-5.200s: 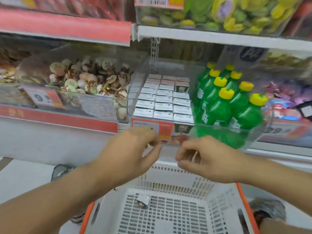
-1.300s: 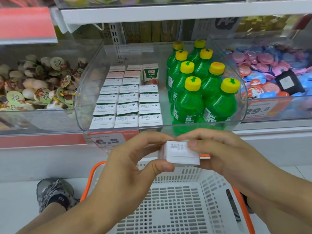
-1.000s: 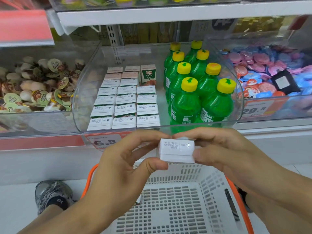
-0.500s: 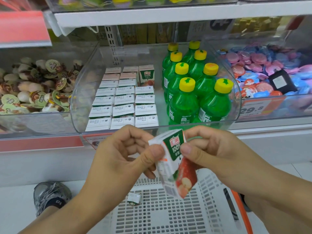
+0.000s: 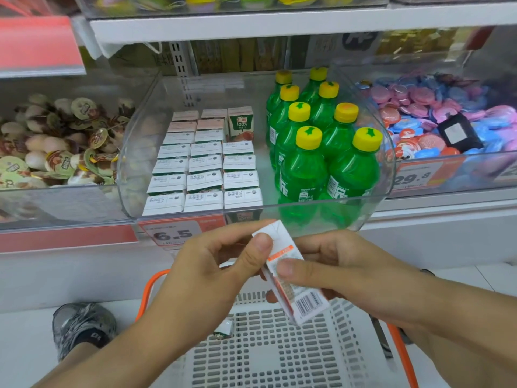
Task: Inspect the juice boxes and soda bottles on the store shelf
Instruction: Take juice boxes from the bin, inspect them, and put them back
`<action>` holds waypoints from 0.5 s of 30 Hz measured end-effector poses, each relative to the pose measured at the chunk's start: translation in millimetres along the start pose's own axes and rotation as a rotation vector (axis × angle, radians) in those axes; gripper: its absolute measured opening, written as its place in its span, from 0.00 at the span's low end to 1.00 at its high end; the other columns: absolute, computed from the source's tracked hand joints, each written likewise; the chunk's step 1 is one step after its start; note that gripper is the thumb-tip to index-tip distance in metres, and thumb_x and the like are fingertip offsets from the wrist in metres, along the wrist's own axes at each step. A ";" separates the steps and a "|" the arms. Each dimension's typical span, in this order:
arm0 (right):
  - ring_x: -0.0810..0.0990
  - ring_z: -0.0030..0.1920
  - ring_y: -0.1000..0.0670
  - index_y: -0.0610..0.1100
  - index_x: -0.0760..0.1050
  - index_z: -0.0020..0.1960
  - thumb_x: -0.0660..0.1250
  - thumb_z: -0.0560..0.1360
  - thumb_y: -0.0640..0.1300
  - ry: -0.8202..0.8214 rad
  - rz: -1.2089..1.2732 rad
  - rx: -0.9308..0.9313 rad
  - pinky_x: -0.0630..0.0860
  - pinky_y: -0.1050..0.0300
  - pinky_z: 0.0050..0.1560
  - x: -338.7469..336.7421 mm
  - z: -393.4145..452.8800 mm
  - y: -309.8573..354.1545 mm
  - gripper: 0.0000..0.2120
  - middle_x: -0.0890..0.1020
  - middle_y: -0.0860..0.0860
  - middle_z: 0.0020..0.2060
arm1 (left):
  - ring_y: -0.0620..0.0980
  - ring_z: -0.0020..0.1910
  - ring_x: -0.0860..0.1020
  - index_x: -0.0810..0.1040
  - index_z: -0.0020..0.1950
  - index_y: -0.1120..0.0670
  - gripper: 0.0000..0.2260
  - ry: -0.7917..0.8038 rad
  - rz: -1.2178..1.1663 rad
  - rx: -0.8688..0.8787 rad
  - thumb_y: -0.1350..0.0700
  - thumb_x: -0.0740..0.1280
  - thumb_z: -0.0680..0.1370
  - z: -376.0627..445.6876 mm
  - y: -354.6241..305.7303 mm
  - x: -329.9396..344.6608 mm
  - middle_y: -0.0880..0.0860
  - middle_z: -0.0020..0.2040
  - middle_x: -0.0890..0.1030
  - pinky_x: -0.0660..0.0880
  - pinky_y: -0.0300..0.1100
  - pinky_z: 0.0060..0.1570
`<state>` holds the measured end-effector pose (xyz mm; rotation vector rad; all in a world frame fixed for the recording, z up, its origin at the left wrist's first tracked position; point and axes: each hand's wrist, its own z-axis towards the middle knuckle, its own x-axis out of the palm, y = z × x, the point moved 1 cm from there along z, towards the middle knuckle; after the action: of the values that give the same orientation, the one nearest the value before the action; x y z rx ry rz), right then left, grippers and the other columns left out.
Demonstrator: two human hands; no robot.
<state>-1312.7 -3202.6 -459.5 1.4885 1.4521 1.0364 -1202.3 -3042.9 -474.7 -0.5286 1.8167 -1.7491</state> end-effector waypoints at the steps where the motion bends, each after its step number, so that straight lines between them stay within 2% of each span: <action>1: 0.84 0.54 0.46 0.47 0.83 0.60 0.72 0.75 0.48 0.016 -0.031 -0.016 0.78 0.51 0.57 -1.4 1.4 -0.7 0.14 0.86 0.47 0.53 | 0.53 0.51 0.85 0.84 0.55 0.42 0.14 -0.010 -0.009 -0.006 0.41 0.67 0.73 0.7 0.2 -0.7 0.50 0.49 0.87 0.80 0.49 0.56; 3: 0.83 0.59 0.42 0.48 0.81 0.63 0.72 0.75 0.43 0.064 -0.082 -0.049 0.77 0.46 0.62 -3.0 3.2 -0.5 0.16 0.85 0.49 0.58 | 0.53 0.50 0.85 0.86 0.54 0.46 0.15 -0.018 -0.030 -0.008 0.44 0.67 0.71 2.0 -0.6 -1.9 0.50 0.48 0.87 0.80 0.42 0.51; 6: 0.83 0.56 0.40 0.50 0.76 0.68 0.74 0.74 0.36 0.128 -0.160 -0.092 0.79 0.48 0.57 -6.5 3.3 2.4 0.25 0.83 0.49 0.60 | 0.53 0.48 0.85 0.85 0.55 0.53 0.16 -0.025 -0.064 -0.003 0.49 0.65 0.73 2.8 -3.6 -4.1 0.51 0.46 0.87 0.79 0.34 0.46; 8: 0.82 0.56 0.38 0.55 0.71 0.72 0.76 0.71 0.34 0.144 -0.194 -0.104 0.80 0.46 0.55 -10.8 1.9 4.5 0.34 0.82 0.47 0.62 | 0.54 0.49 0.85 0.84 0.56 0.56 0.16 -0.026 -0.069 0.007 0.50 0.64 0.74 2.9 -4.4 -5.2 0.52 0.47 0.87 0.79 0.35 0.46; 11: 0.83 0.53 0.40 0.61 0.60 0.77 0.77 0.67 0.28 0.145 -0.153 -0.105 0.80 0.53 0.49 -14.7 -1.6 6.0 0.49 0.82 0.43 0.60 | 0.56 0.50 0.84 0.84 0.58 0.54 0.16 -0.028 -0.068 0.015 0.50 0.63 0.76 3.6 -6.3 -5.2 0.53 0.49 0.87 0.80 0.40 0.50; 15: 0.84 0.51 0.40 0.65 0.63 0.75 0.77 0.67 0.28 0.115 -0.164 -0.154 0.80 0.55 0.47 -15.1 -4.6 7.1 0.49 0.82 0.41 0.59 | 0.60 0.51 0.83 0.84 0.58 0.53 0.15 -0.032 -0.080 0.028 0.50 0.63 0.77 3.9 -6.7 -5.0 0.54 0.50 0.87 0.80 0.45 0.53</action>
<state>-1314.6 -3217.9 -451.7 1.1980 1.5107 1.1205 -1196.6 -3043.3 -467.4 -0.6219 1.7686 -1.8059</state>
